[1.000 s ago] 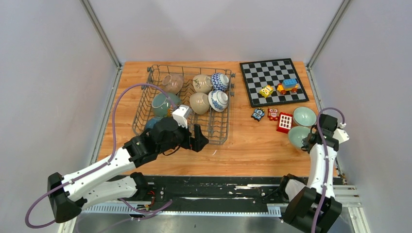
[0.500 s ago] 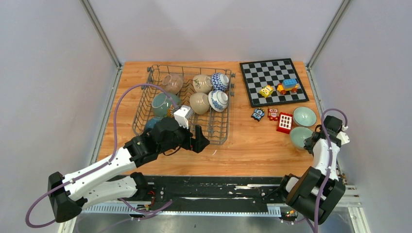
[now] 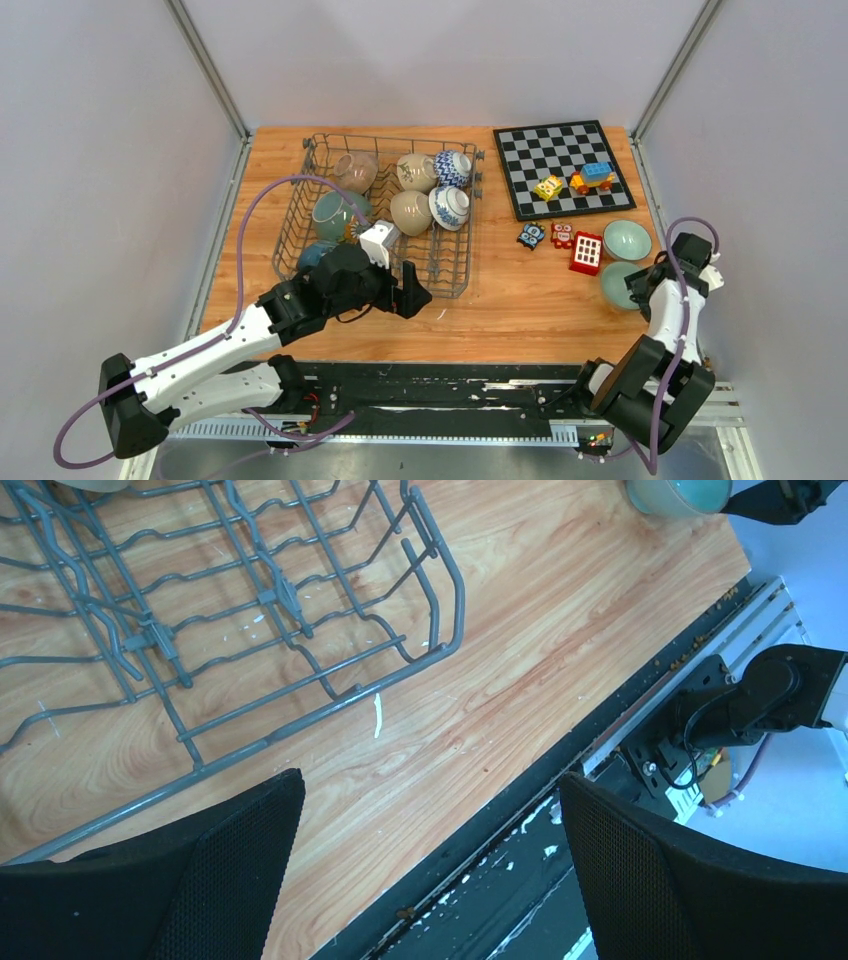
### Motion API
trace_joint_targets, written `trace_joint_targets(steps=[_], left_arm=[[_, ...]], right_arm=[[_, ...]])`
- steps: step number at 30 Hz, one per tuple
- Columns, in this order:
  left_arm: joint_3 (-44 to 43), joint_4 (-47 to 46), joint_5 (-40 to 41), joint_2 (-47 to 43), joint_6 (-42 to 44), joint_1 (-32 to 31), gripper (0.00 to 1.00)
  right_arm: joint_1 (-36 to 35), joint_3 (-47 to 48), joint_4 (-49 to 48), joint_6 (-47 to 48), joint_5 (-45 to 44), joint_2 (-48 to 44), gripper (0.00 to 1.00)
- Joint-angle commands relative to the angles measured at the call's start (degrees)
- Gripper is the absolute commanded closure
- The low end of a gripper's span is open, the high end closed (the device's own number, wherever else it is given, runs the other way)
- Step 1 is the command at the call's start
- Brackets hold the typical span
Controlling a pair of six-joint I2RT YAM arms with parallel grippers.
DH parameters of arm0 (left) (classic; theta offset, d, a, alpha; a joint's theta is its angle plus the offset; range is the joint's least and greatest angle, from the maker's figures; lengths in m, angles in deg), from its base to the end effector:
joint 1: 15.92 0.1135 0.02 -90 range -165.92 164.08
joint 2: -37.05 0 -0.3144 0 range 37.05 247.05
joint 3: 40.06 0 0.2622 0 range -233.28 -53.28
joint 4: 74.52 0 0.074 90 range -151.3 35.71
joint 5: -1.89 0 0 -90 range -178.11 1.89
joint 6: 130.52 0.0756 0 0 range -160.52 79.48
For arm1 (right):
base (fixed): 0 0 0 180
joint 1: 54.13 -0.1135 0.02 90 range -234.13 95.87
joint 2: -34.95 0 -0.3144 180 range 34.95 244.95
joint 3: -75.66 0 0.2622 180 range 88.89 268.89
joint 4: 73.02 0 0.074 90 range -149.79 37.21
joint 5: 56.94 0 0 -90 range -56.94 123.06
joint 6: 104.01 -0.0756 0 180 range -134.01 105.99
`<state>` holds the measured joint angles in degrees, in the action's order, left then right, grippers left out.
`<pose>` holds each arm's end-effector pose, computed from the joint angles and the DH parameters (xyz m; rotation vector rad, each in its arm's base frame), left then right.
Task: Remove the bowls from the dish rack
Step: Pick up the bowl from the center of the board.
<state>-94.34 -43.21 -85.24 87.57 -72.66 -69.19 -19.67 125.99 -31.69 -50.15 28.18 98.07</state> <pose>0.1312 -0.1695 0.3042 0.3650 2.1366 -0.8512 0.1786 -0.1304 0.2149 1.4803 2.0307 -0.0951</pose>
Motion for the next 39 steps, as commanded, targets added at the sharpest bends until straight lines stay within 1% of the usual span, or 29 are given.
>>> trace_joint_targets(steps=[1,6,8,10,13,15,17,19,20,24,27,34,39], left_arm=[[0.69,-1.27,-1.23,-0.13,-0.72,0.11,0.01],[1.04,-1.32,-2.17,-0.08,-1.06,0.11,0.01],[0.98,-1.19,-2.41,-0.08,-0.92,0.10,0.01],[1.02,-1.27,-2.31,-0.20,-0.76,0.10,0.01],[1.13,-1.77,-1.77,-0.07,-0.65,0.10,0.01],[1.09,-1.78,-1.55,-0.01,-0.60,0.12,0.01],[0.84,-1.35,-1.31,0.02,-0.35,0.10,0.02],[0.41,-0.36,-0.93,-0.06,0.15,0.11,0.02],[0.29,0.07,-0.34,-0.18,0.44,0.10,0.02],[0.19,1.39,1.64,-0.29,1.66,0.11,0.02],[0.19,1.73,1.96,0.24,1.74,0.10,0.02],[0.40,1.98,2.14,1.24,1.02,0.10,0.02],[1.06,1.64,2.11,1.37,0.24,0.10,0.02]], right_arm=[[0.44,5.26,5.33,0.74,-0.37,-0.90,0.39],[-2.84,13.44,11.35,1.71,-6.91,-3.18,0.34],[-5.33,17.68,10.81,4.22,-9.37,-4.47,0.34],[-9.37,22.74,10.02,8.74,-11.96,-3.68,0.34],[-16.11,29.27,8.11,18.40,-11.16,1.06,0.38],[-19.98,32.83,8.48,23.73,-10.16,7.53,0.41],[-24.49,36.60,10.73,27.96,-13.33,13.17,0.43],[-27.21,38.38,11.19,30.80,-15.31,17.33,0.43],[-27.55,38.73,11.08,31.14,-16.00,18.78,0.43],[-27.84,38.19,8.16,31.54,-13.21,22.89,0.44],[-29.24,38.51,7.03,31.77,-11.86,26.73,0.46],[-31.64,40.80,6.06,31.83,-13.91,35.19,0.57],[-31.64,41.43,6.10,30.87,-16.63,38.71,0.61]])
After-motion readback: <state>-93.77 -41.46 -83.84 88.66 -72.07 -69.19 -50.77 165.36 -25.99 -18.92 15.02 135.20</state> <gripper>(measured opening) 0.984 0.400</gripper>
